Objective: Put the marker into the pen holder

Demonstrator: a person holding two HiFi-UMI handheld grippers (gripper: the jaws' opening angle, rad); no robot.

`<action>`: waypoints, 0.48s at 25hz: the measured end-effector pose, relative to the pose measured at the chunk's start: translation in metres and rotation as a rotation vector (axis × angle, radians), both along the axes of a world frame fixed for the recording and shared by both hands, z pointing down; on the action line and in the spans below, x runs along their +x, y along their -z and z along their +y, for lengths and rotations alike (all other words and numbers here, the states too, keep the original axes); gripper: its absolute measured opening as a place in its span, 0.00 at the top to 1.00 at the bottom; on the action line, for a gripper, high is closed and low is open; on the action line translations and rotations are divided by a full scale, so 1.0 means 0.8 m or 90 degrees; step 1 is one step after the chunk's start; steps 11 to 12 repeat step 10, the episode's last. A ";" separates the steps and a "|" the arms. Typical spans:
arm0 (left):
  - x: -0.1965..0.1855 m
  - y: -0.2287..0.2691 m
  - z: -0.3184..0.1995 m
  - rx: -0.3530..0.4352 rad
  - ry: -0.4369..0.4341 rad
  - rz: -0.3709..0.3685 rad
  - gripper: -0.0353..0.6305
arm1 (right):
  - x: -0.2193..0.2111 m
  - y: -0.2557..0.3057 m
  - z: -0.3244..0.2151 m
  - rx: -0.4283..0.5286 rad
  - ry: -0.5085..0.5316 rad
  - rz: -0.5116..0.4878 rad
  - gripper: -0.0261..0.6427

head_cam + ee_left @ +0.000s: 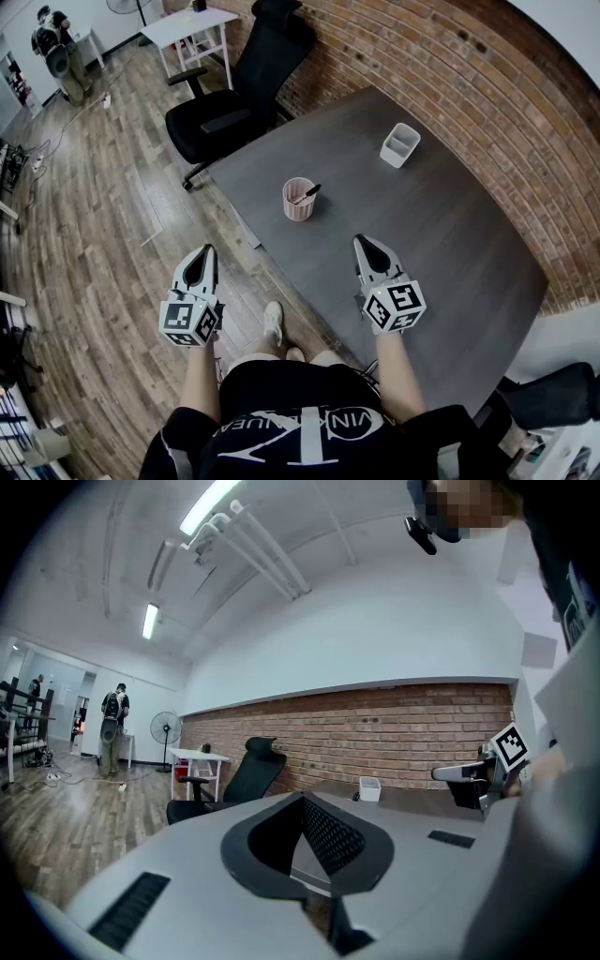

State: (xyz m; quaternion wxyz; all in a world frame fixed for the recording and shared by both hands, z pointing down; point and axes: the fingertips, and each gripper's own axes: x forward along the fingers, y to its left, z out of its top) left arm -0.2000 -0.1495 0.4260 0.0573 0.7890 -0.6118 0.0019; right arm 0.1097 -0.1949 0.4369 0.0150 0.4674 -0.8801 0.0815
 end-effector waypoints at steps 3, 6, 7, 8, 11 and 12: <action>0.002 0.001 0.003 0.000 -0.001 -0.001 0.92 | 0.001 0.000 0.002 -0.001 0.001 0.001 0.92; 0.001 0.001 0.005 -0.001 -0.001 -0.001 0.92 | 0.001 0.001 0.004 -0.002 0.002 0.000 0.92; 0.001 0.001 0.006 0.000 0.000 -0.001 0.92 | 0.001 0.001 0.004 -0.002 0.002 0.000 0.92; 0.002 0.001 0.008 0.000 0.000 -0.001 0.92 | 0.002 0.000 0.005 -0.002 0.002 0.000 0.92; 0.002 0.001 0.010 0.001 0.001 -0.002 0.92 | 0.003 0.000 0.007 -0.002 0.002 -0.002 0.92; 0.002 0.001 0.010 0.001 0.001 -0.002 0.92 | 0.003 0.000 0.007 -0.002 0.002 -0.002 0.92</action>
